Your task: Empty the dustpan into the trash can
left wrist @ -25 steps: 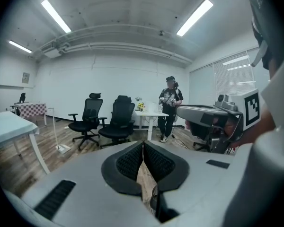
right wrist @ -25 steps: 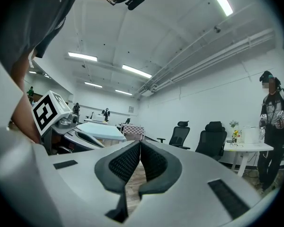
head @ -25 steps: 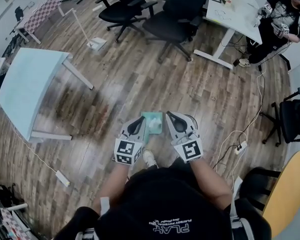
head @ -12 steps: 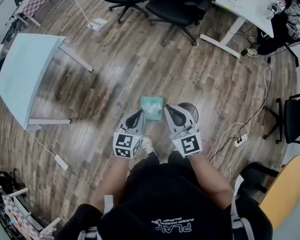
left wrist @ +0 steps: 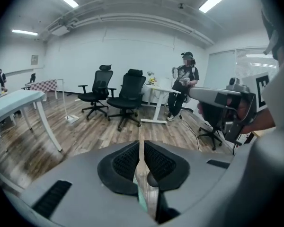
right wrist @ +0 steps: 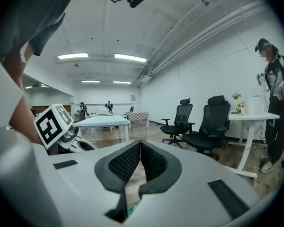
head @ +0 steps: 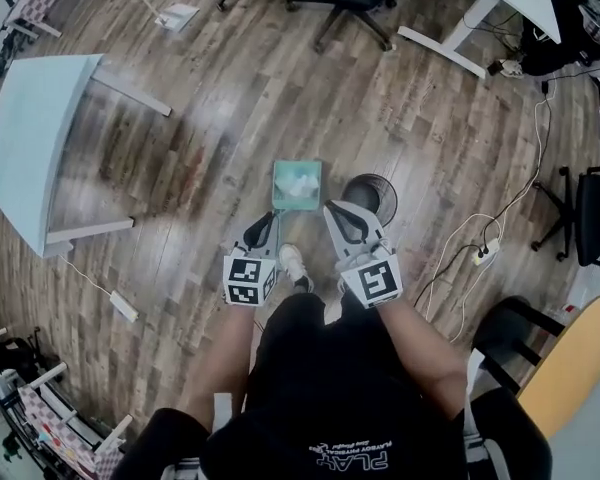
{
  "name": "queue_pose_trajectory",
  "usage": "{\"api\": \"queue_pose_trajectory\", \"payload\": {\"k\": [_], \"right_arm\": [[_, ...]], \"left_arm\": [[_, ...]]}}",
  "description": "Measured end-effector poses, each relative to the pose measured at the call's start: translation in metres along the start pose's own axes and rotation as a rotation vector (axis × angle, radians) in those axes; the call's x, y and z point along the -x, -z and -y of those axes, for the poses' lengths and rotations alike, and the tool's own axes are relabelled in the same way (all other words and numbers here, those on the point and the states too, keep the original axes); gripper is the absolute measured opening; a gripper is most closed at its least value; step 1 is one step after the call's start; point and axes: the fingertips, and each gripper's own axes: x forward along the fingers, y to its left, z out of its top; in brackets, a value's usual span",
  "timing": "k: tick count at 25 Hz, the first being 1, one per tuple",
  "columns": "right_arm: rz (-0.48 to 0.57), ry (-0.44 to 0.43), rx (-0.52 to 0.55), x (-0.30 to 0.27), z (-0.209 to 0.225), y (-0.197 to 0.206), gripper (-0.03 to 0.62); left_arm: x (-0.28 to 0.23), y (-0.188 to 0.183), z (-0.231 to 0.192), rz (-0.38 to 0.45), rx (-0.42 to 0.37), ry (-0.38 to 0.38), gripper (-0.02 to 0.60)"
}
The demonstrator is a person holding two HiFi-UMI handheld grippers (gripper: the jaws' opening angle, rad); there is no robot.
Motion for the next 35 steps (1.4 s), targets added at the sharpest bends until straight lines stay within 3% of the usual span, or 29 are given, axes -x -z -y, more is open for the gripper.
{"api": "queue_pose_trajectory", "payload": {"k": [3, 6, 10, 14, 18, 26, 35], "right_arm": [[-0.016, -0.012, -0.019, 0.0, -0.004, 0.015, 0.025], [-0.041, -0.024, -0.027, 0.004, -0.005, 0.028, 0.024], [-0.076, -0.03, -0.058, 0.004, -0.004, 0.045, 0.025], [-0.102, -0.04, -0.065, 0.01, -0.005, 0.063, 0.024], [-0.128, -0.048, -0.068, 0.014, -0.009, 0.077, 0.023], [-0.16, -0.018, -0.088, 0.022, 0.0, 0.093, 0.024], [-0.168, 0.037, -0.101, 0.037, 0.021, 0.103, 0.025]], "left_arm": [[-0.008, 0.024, 0.0, -0.047, -0.007, 0.008, 0.034], [-0.013, 0.048, -0.003, -0.093, 0.025, -0.018, 0.151], [-0.022, 0.069, -0.019, -0.146, 0.06, -0.073, 0.2], [-0.041, 0.091, -0.023, -0.21, 0.057, -0.079, 0.236], [-0.06, 0.114, -0.024, -0.284, 0.07, -0.063, 0.255], [-0.093, 0.137, -0.034, -0.376, 0.102, -0.108, 0.253], [-0.112, 0.152, -0.043, -0.417, 0.114, -0.125, 0.251]]}}
